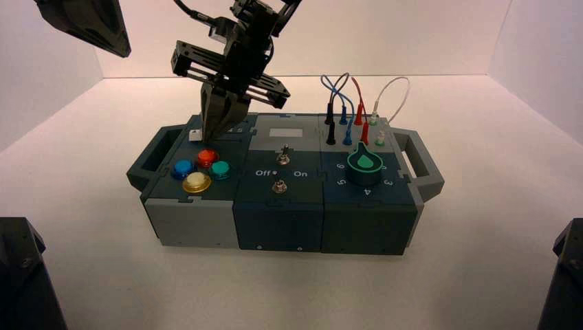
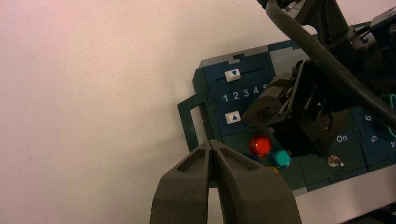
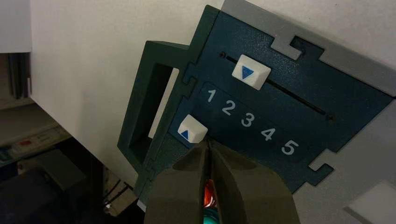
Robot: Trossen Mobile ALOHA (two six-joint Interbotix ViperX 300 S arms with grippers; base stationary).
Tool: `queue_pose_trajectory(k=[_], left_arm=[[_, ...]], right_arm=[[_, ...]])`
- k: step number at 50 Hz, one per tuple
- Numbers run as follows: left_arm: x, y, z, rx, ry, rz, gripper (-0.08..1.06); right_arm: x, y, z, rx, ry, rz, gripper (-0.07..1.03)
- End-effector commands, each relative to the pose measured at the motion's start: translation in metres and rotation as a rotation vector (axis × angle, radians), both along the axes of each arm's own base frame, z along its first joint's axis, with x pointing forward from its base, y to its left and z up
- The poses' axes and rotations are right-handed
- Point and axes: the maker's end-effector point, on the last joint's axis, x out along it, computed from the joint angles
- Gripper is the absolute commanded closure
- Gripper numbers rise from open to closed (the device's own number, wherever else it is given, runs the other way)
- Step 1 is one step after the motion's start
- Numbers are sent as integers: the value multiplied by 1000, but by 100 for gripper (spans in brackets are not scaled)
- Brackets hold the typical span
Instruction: Move the bottom slider to position 1.
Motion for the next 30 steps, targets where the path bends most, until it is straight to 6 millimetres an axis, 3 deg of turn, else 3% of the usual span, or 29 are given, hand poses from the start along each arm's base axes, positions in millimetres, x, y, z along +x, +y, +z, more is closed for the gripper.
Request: queue_pose_trajectory(k=[1, 10, 13, 30], left_arm=[[3, -3, 7, -7, -19, -9, 101], [3, -3, 8, -9, -25, -9, 101], [2, -3, 8, -9, -23, -9, 101], [1, -4, 7, -10, -20, -15, 101]], right_arm=[[-1, -8, 16, 12, -31, 4, 98], [-6, -17, 29, 22, -50, -1, 98], [-5, -21, 41, 35, -82, 0, 98], [-4, -25, 57, 48, -122, 10, 98]])
